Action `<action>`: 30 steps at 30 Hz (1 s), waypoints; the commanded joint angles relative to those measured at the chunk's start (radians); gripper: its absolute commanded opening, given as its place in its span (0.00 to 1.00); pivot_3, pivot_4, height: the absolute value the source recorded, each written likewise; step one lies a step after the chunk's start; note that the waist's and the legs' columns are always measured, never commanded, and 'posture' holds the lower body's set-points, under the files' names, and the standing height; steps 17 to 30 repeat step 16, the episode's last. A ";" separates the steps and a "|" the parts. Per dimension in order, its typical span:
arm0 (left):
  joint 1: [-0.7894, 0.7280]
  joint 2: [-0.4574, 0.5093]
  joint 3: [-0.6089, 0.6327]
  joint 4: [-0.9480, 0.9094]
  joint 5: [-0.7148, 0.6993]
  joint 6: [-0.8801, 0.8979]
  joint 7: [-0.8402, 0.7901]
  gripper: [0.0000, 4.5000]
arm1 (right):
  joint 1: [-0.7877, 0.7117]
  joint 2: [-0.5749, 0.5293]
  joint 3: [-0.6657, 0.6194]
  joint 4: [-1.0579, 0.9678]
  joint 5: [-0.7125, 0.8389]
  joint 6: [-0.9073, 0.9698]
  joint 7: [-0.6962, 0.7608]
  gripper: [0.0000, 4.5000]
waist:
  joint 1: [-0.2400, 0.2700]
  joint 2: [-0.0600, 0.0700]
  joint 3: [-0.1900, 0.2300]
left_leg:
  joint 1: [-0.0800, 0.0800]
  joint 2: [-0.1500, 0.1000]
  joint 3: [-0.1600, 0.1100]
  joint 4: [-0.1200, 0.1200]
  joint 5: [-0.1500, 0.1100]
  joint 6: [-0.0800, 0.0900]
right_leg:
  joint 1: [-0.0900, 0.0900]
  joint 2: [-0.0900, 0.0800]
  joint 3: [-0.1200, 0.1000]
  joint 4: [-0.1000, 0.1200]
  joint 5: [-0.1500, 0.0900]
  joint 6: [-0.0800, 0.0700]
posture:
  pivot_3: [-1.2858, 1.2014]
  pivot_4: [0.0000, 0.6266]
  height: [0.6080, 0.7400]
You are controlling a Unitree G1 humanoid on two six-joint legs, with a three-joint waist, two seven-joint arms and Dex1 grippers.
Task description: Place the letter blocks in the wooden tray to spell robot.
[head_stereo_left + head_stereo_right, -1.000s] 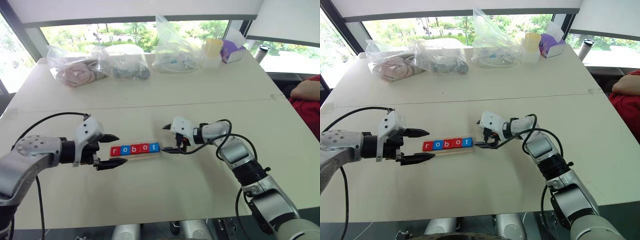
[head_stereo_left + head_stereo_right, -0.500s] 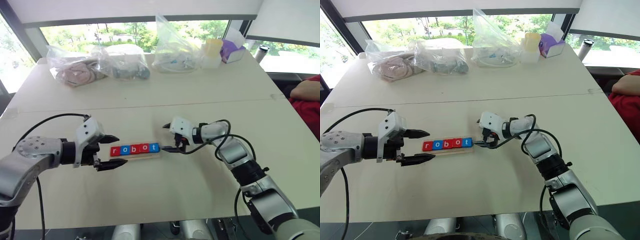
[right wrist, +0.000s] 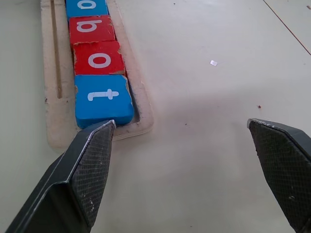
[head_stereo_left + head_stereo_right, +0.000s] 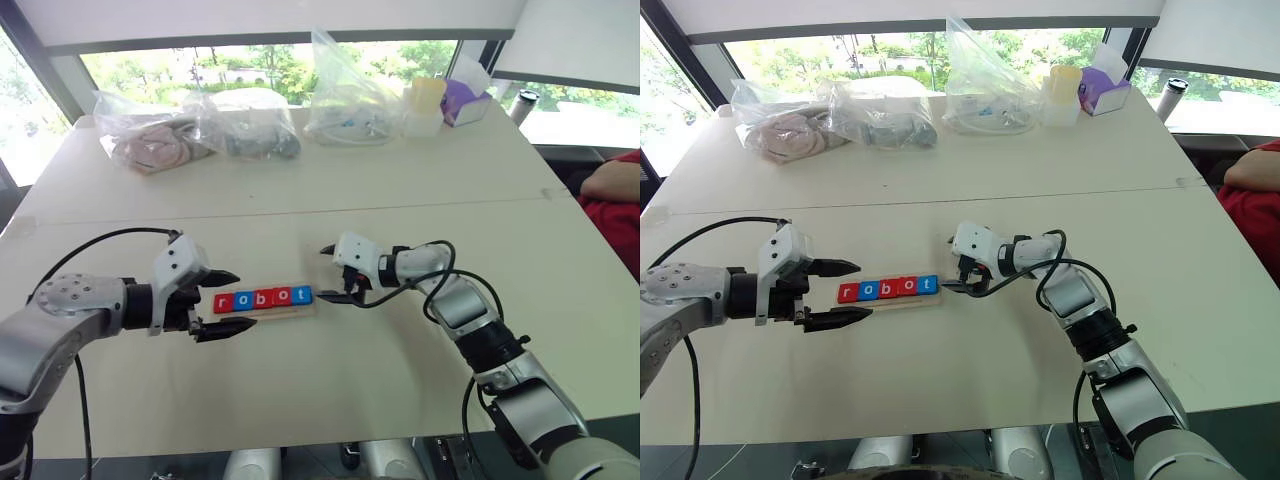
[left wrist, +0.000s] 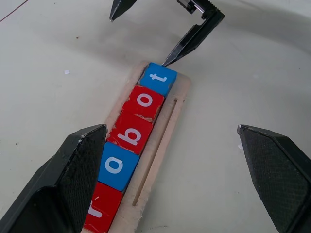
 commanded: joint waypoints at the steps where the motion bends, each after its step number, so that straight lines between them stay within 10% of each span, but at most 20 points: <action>1: -0.004 0.001 0.007 -0.014 0.004 -0.010 0.005 1.00 | -0.013 0.000 -0.001 -0.011 -0.025 -0.039 -0.031 0.99 | 0.000 0.000 0.000 | 0.000 0.000 0.000 0.000 0.000 0.000 | 0.000 0.000 0.000 0.000 0.000 0.000 | 0.52 0.24 1.00; 9: 0.051 0.010 0.092 -0.023 -0.027 0.004 0.005 1.00 | 0.034 -0.081 -0.061 -0.169 0.035 0.051 0.016 0.99 | 0.001 0.000 0.000 | 0.000 0.000 0.000 0.000 0.000 0.000 | 0.000 0.000 0.000 0.000 0.000 0.000 | 0.52 0.24 1.00; 16: 0.320 0.016 0.340 0.013 0.013 -0.031 -0.030 1.00 | 0.293 -0.280 -0.309 -0.622 0.386 0.534 0.092 0.99 | 0.003 0.000 0.000 | 0.000 0.000 -0.001 -0.001 0.000 0.000 | 0.000 -0.002 0.000 -0.001 -0.003 -0.002 | 0.52 0.24 1.00; 30: 0.320 0.016 0.340 0.013 0.013 -0.031 -0.030 1.00 | 0.293 -0.280 -0.309 -0.622 0.386 0.534 0.092 0.99 | 0.003 0.000 0.000 | 0.000 0.000 -0.001 -0.001 0.000 0.000 | 0.000 -0.002 0.000 -0.001 -0.003 -0.002 | 0.52 0.24 1.00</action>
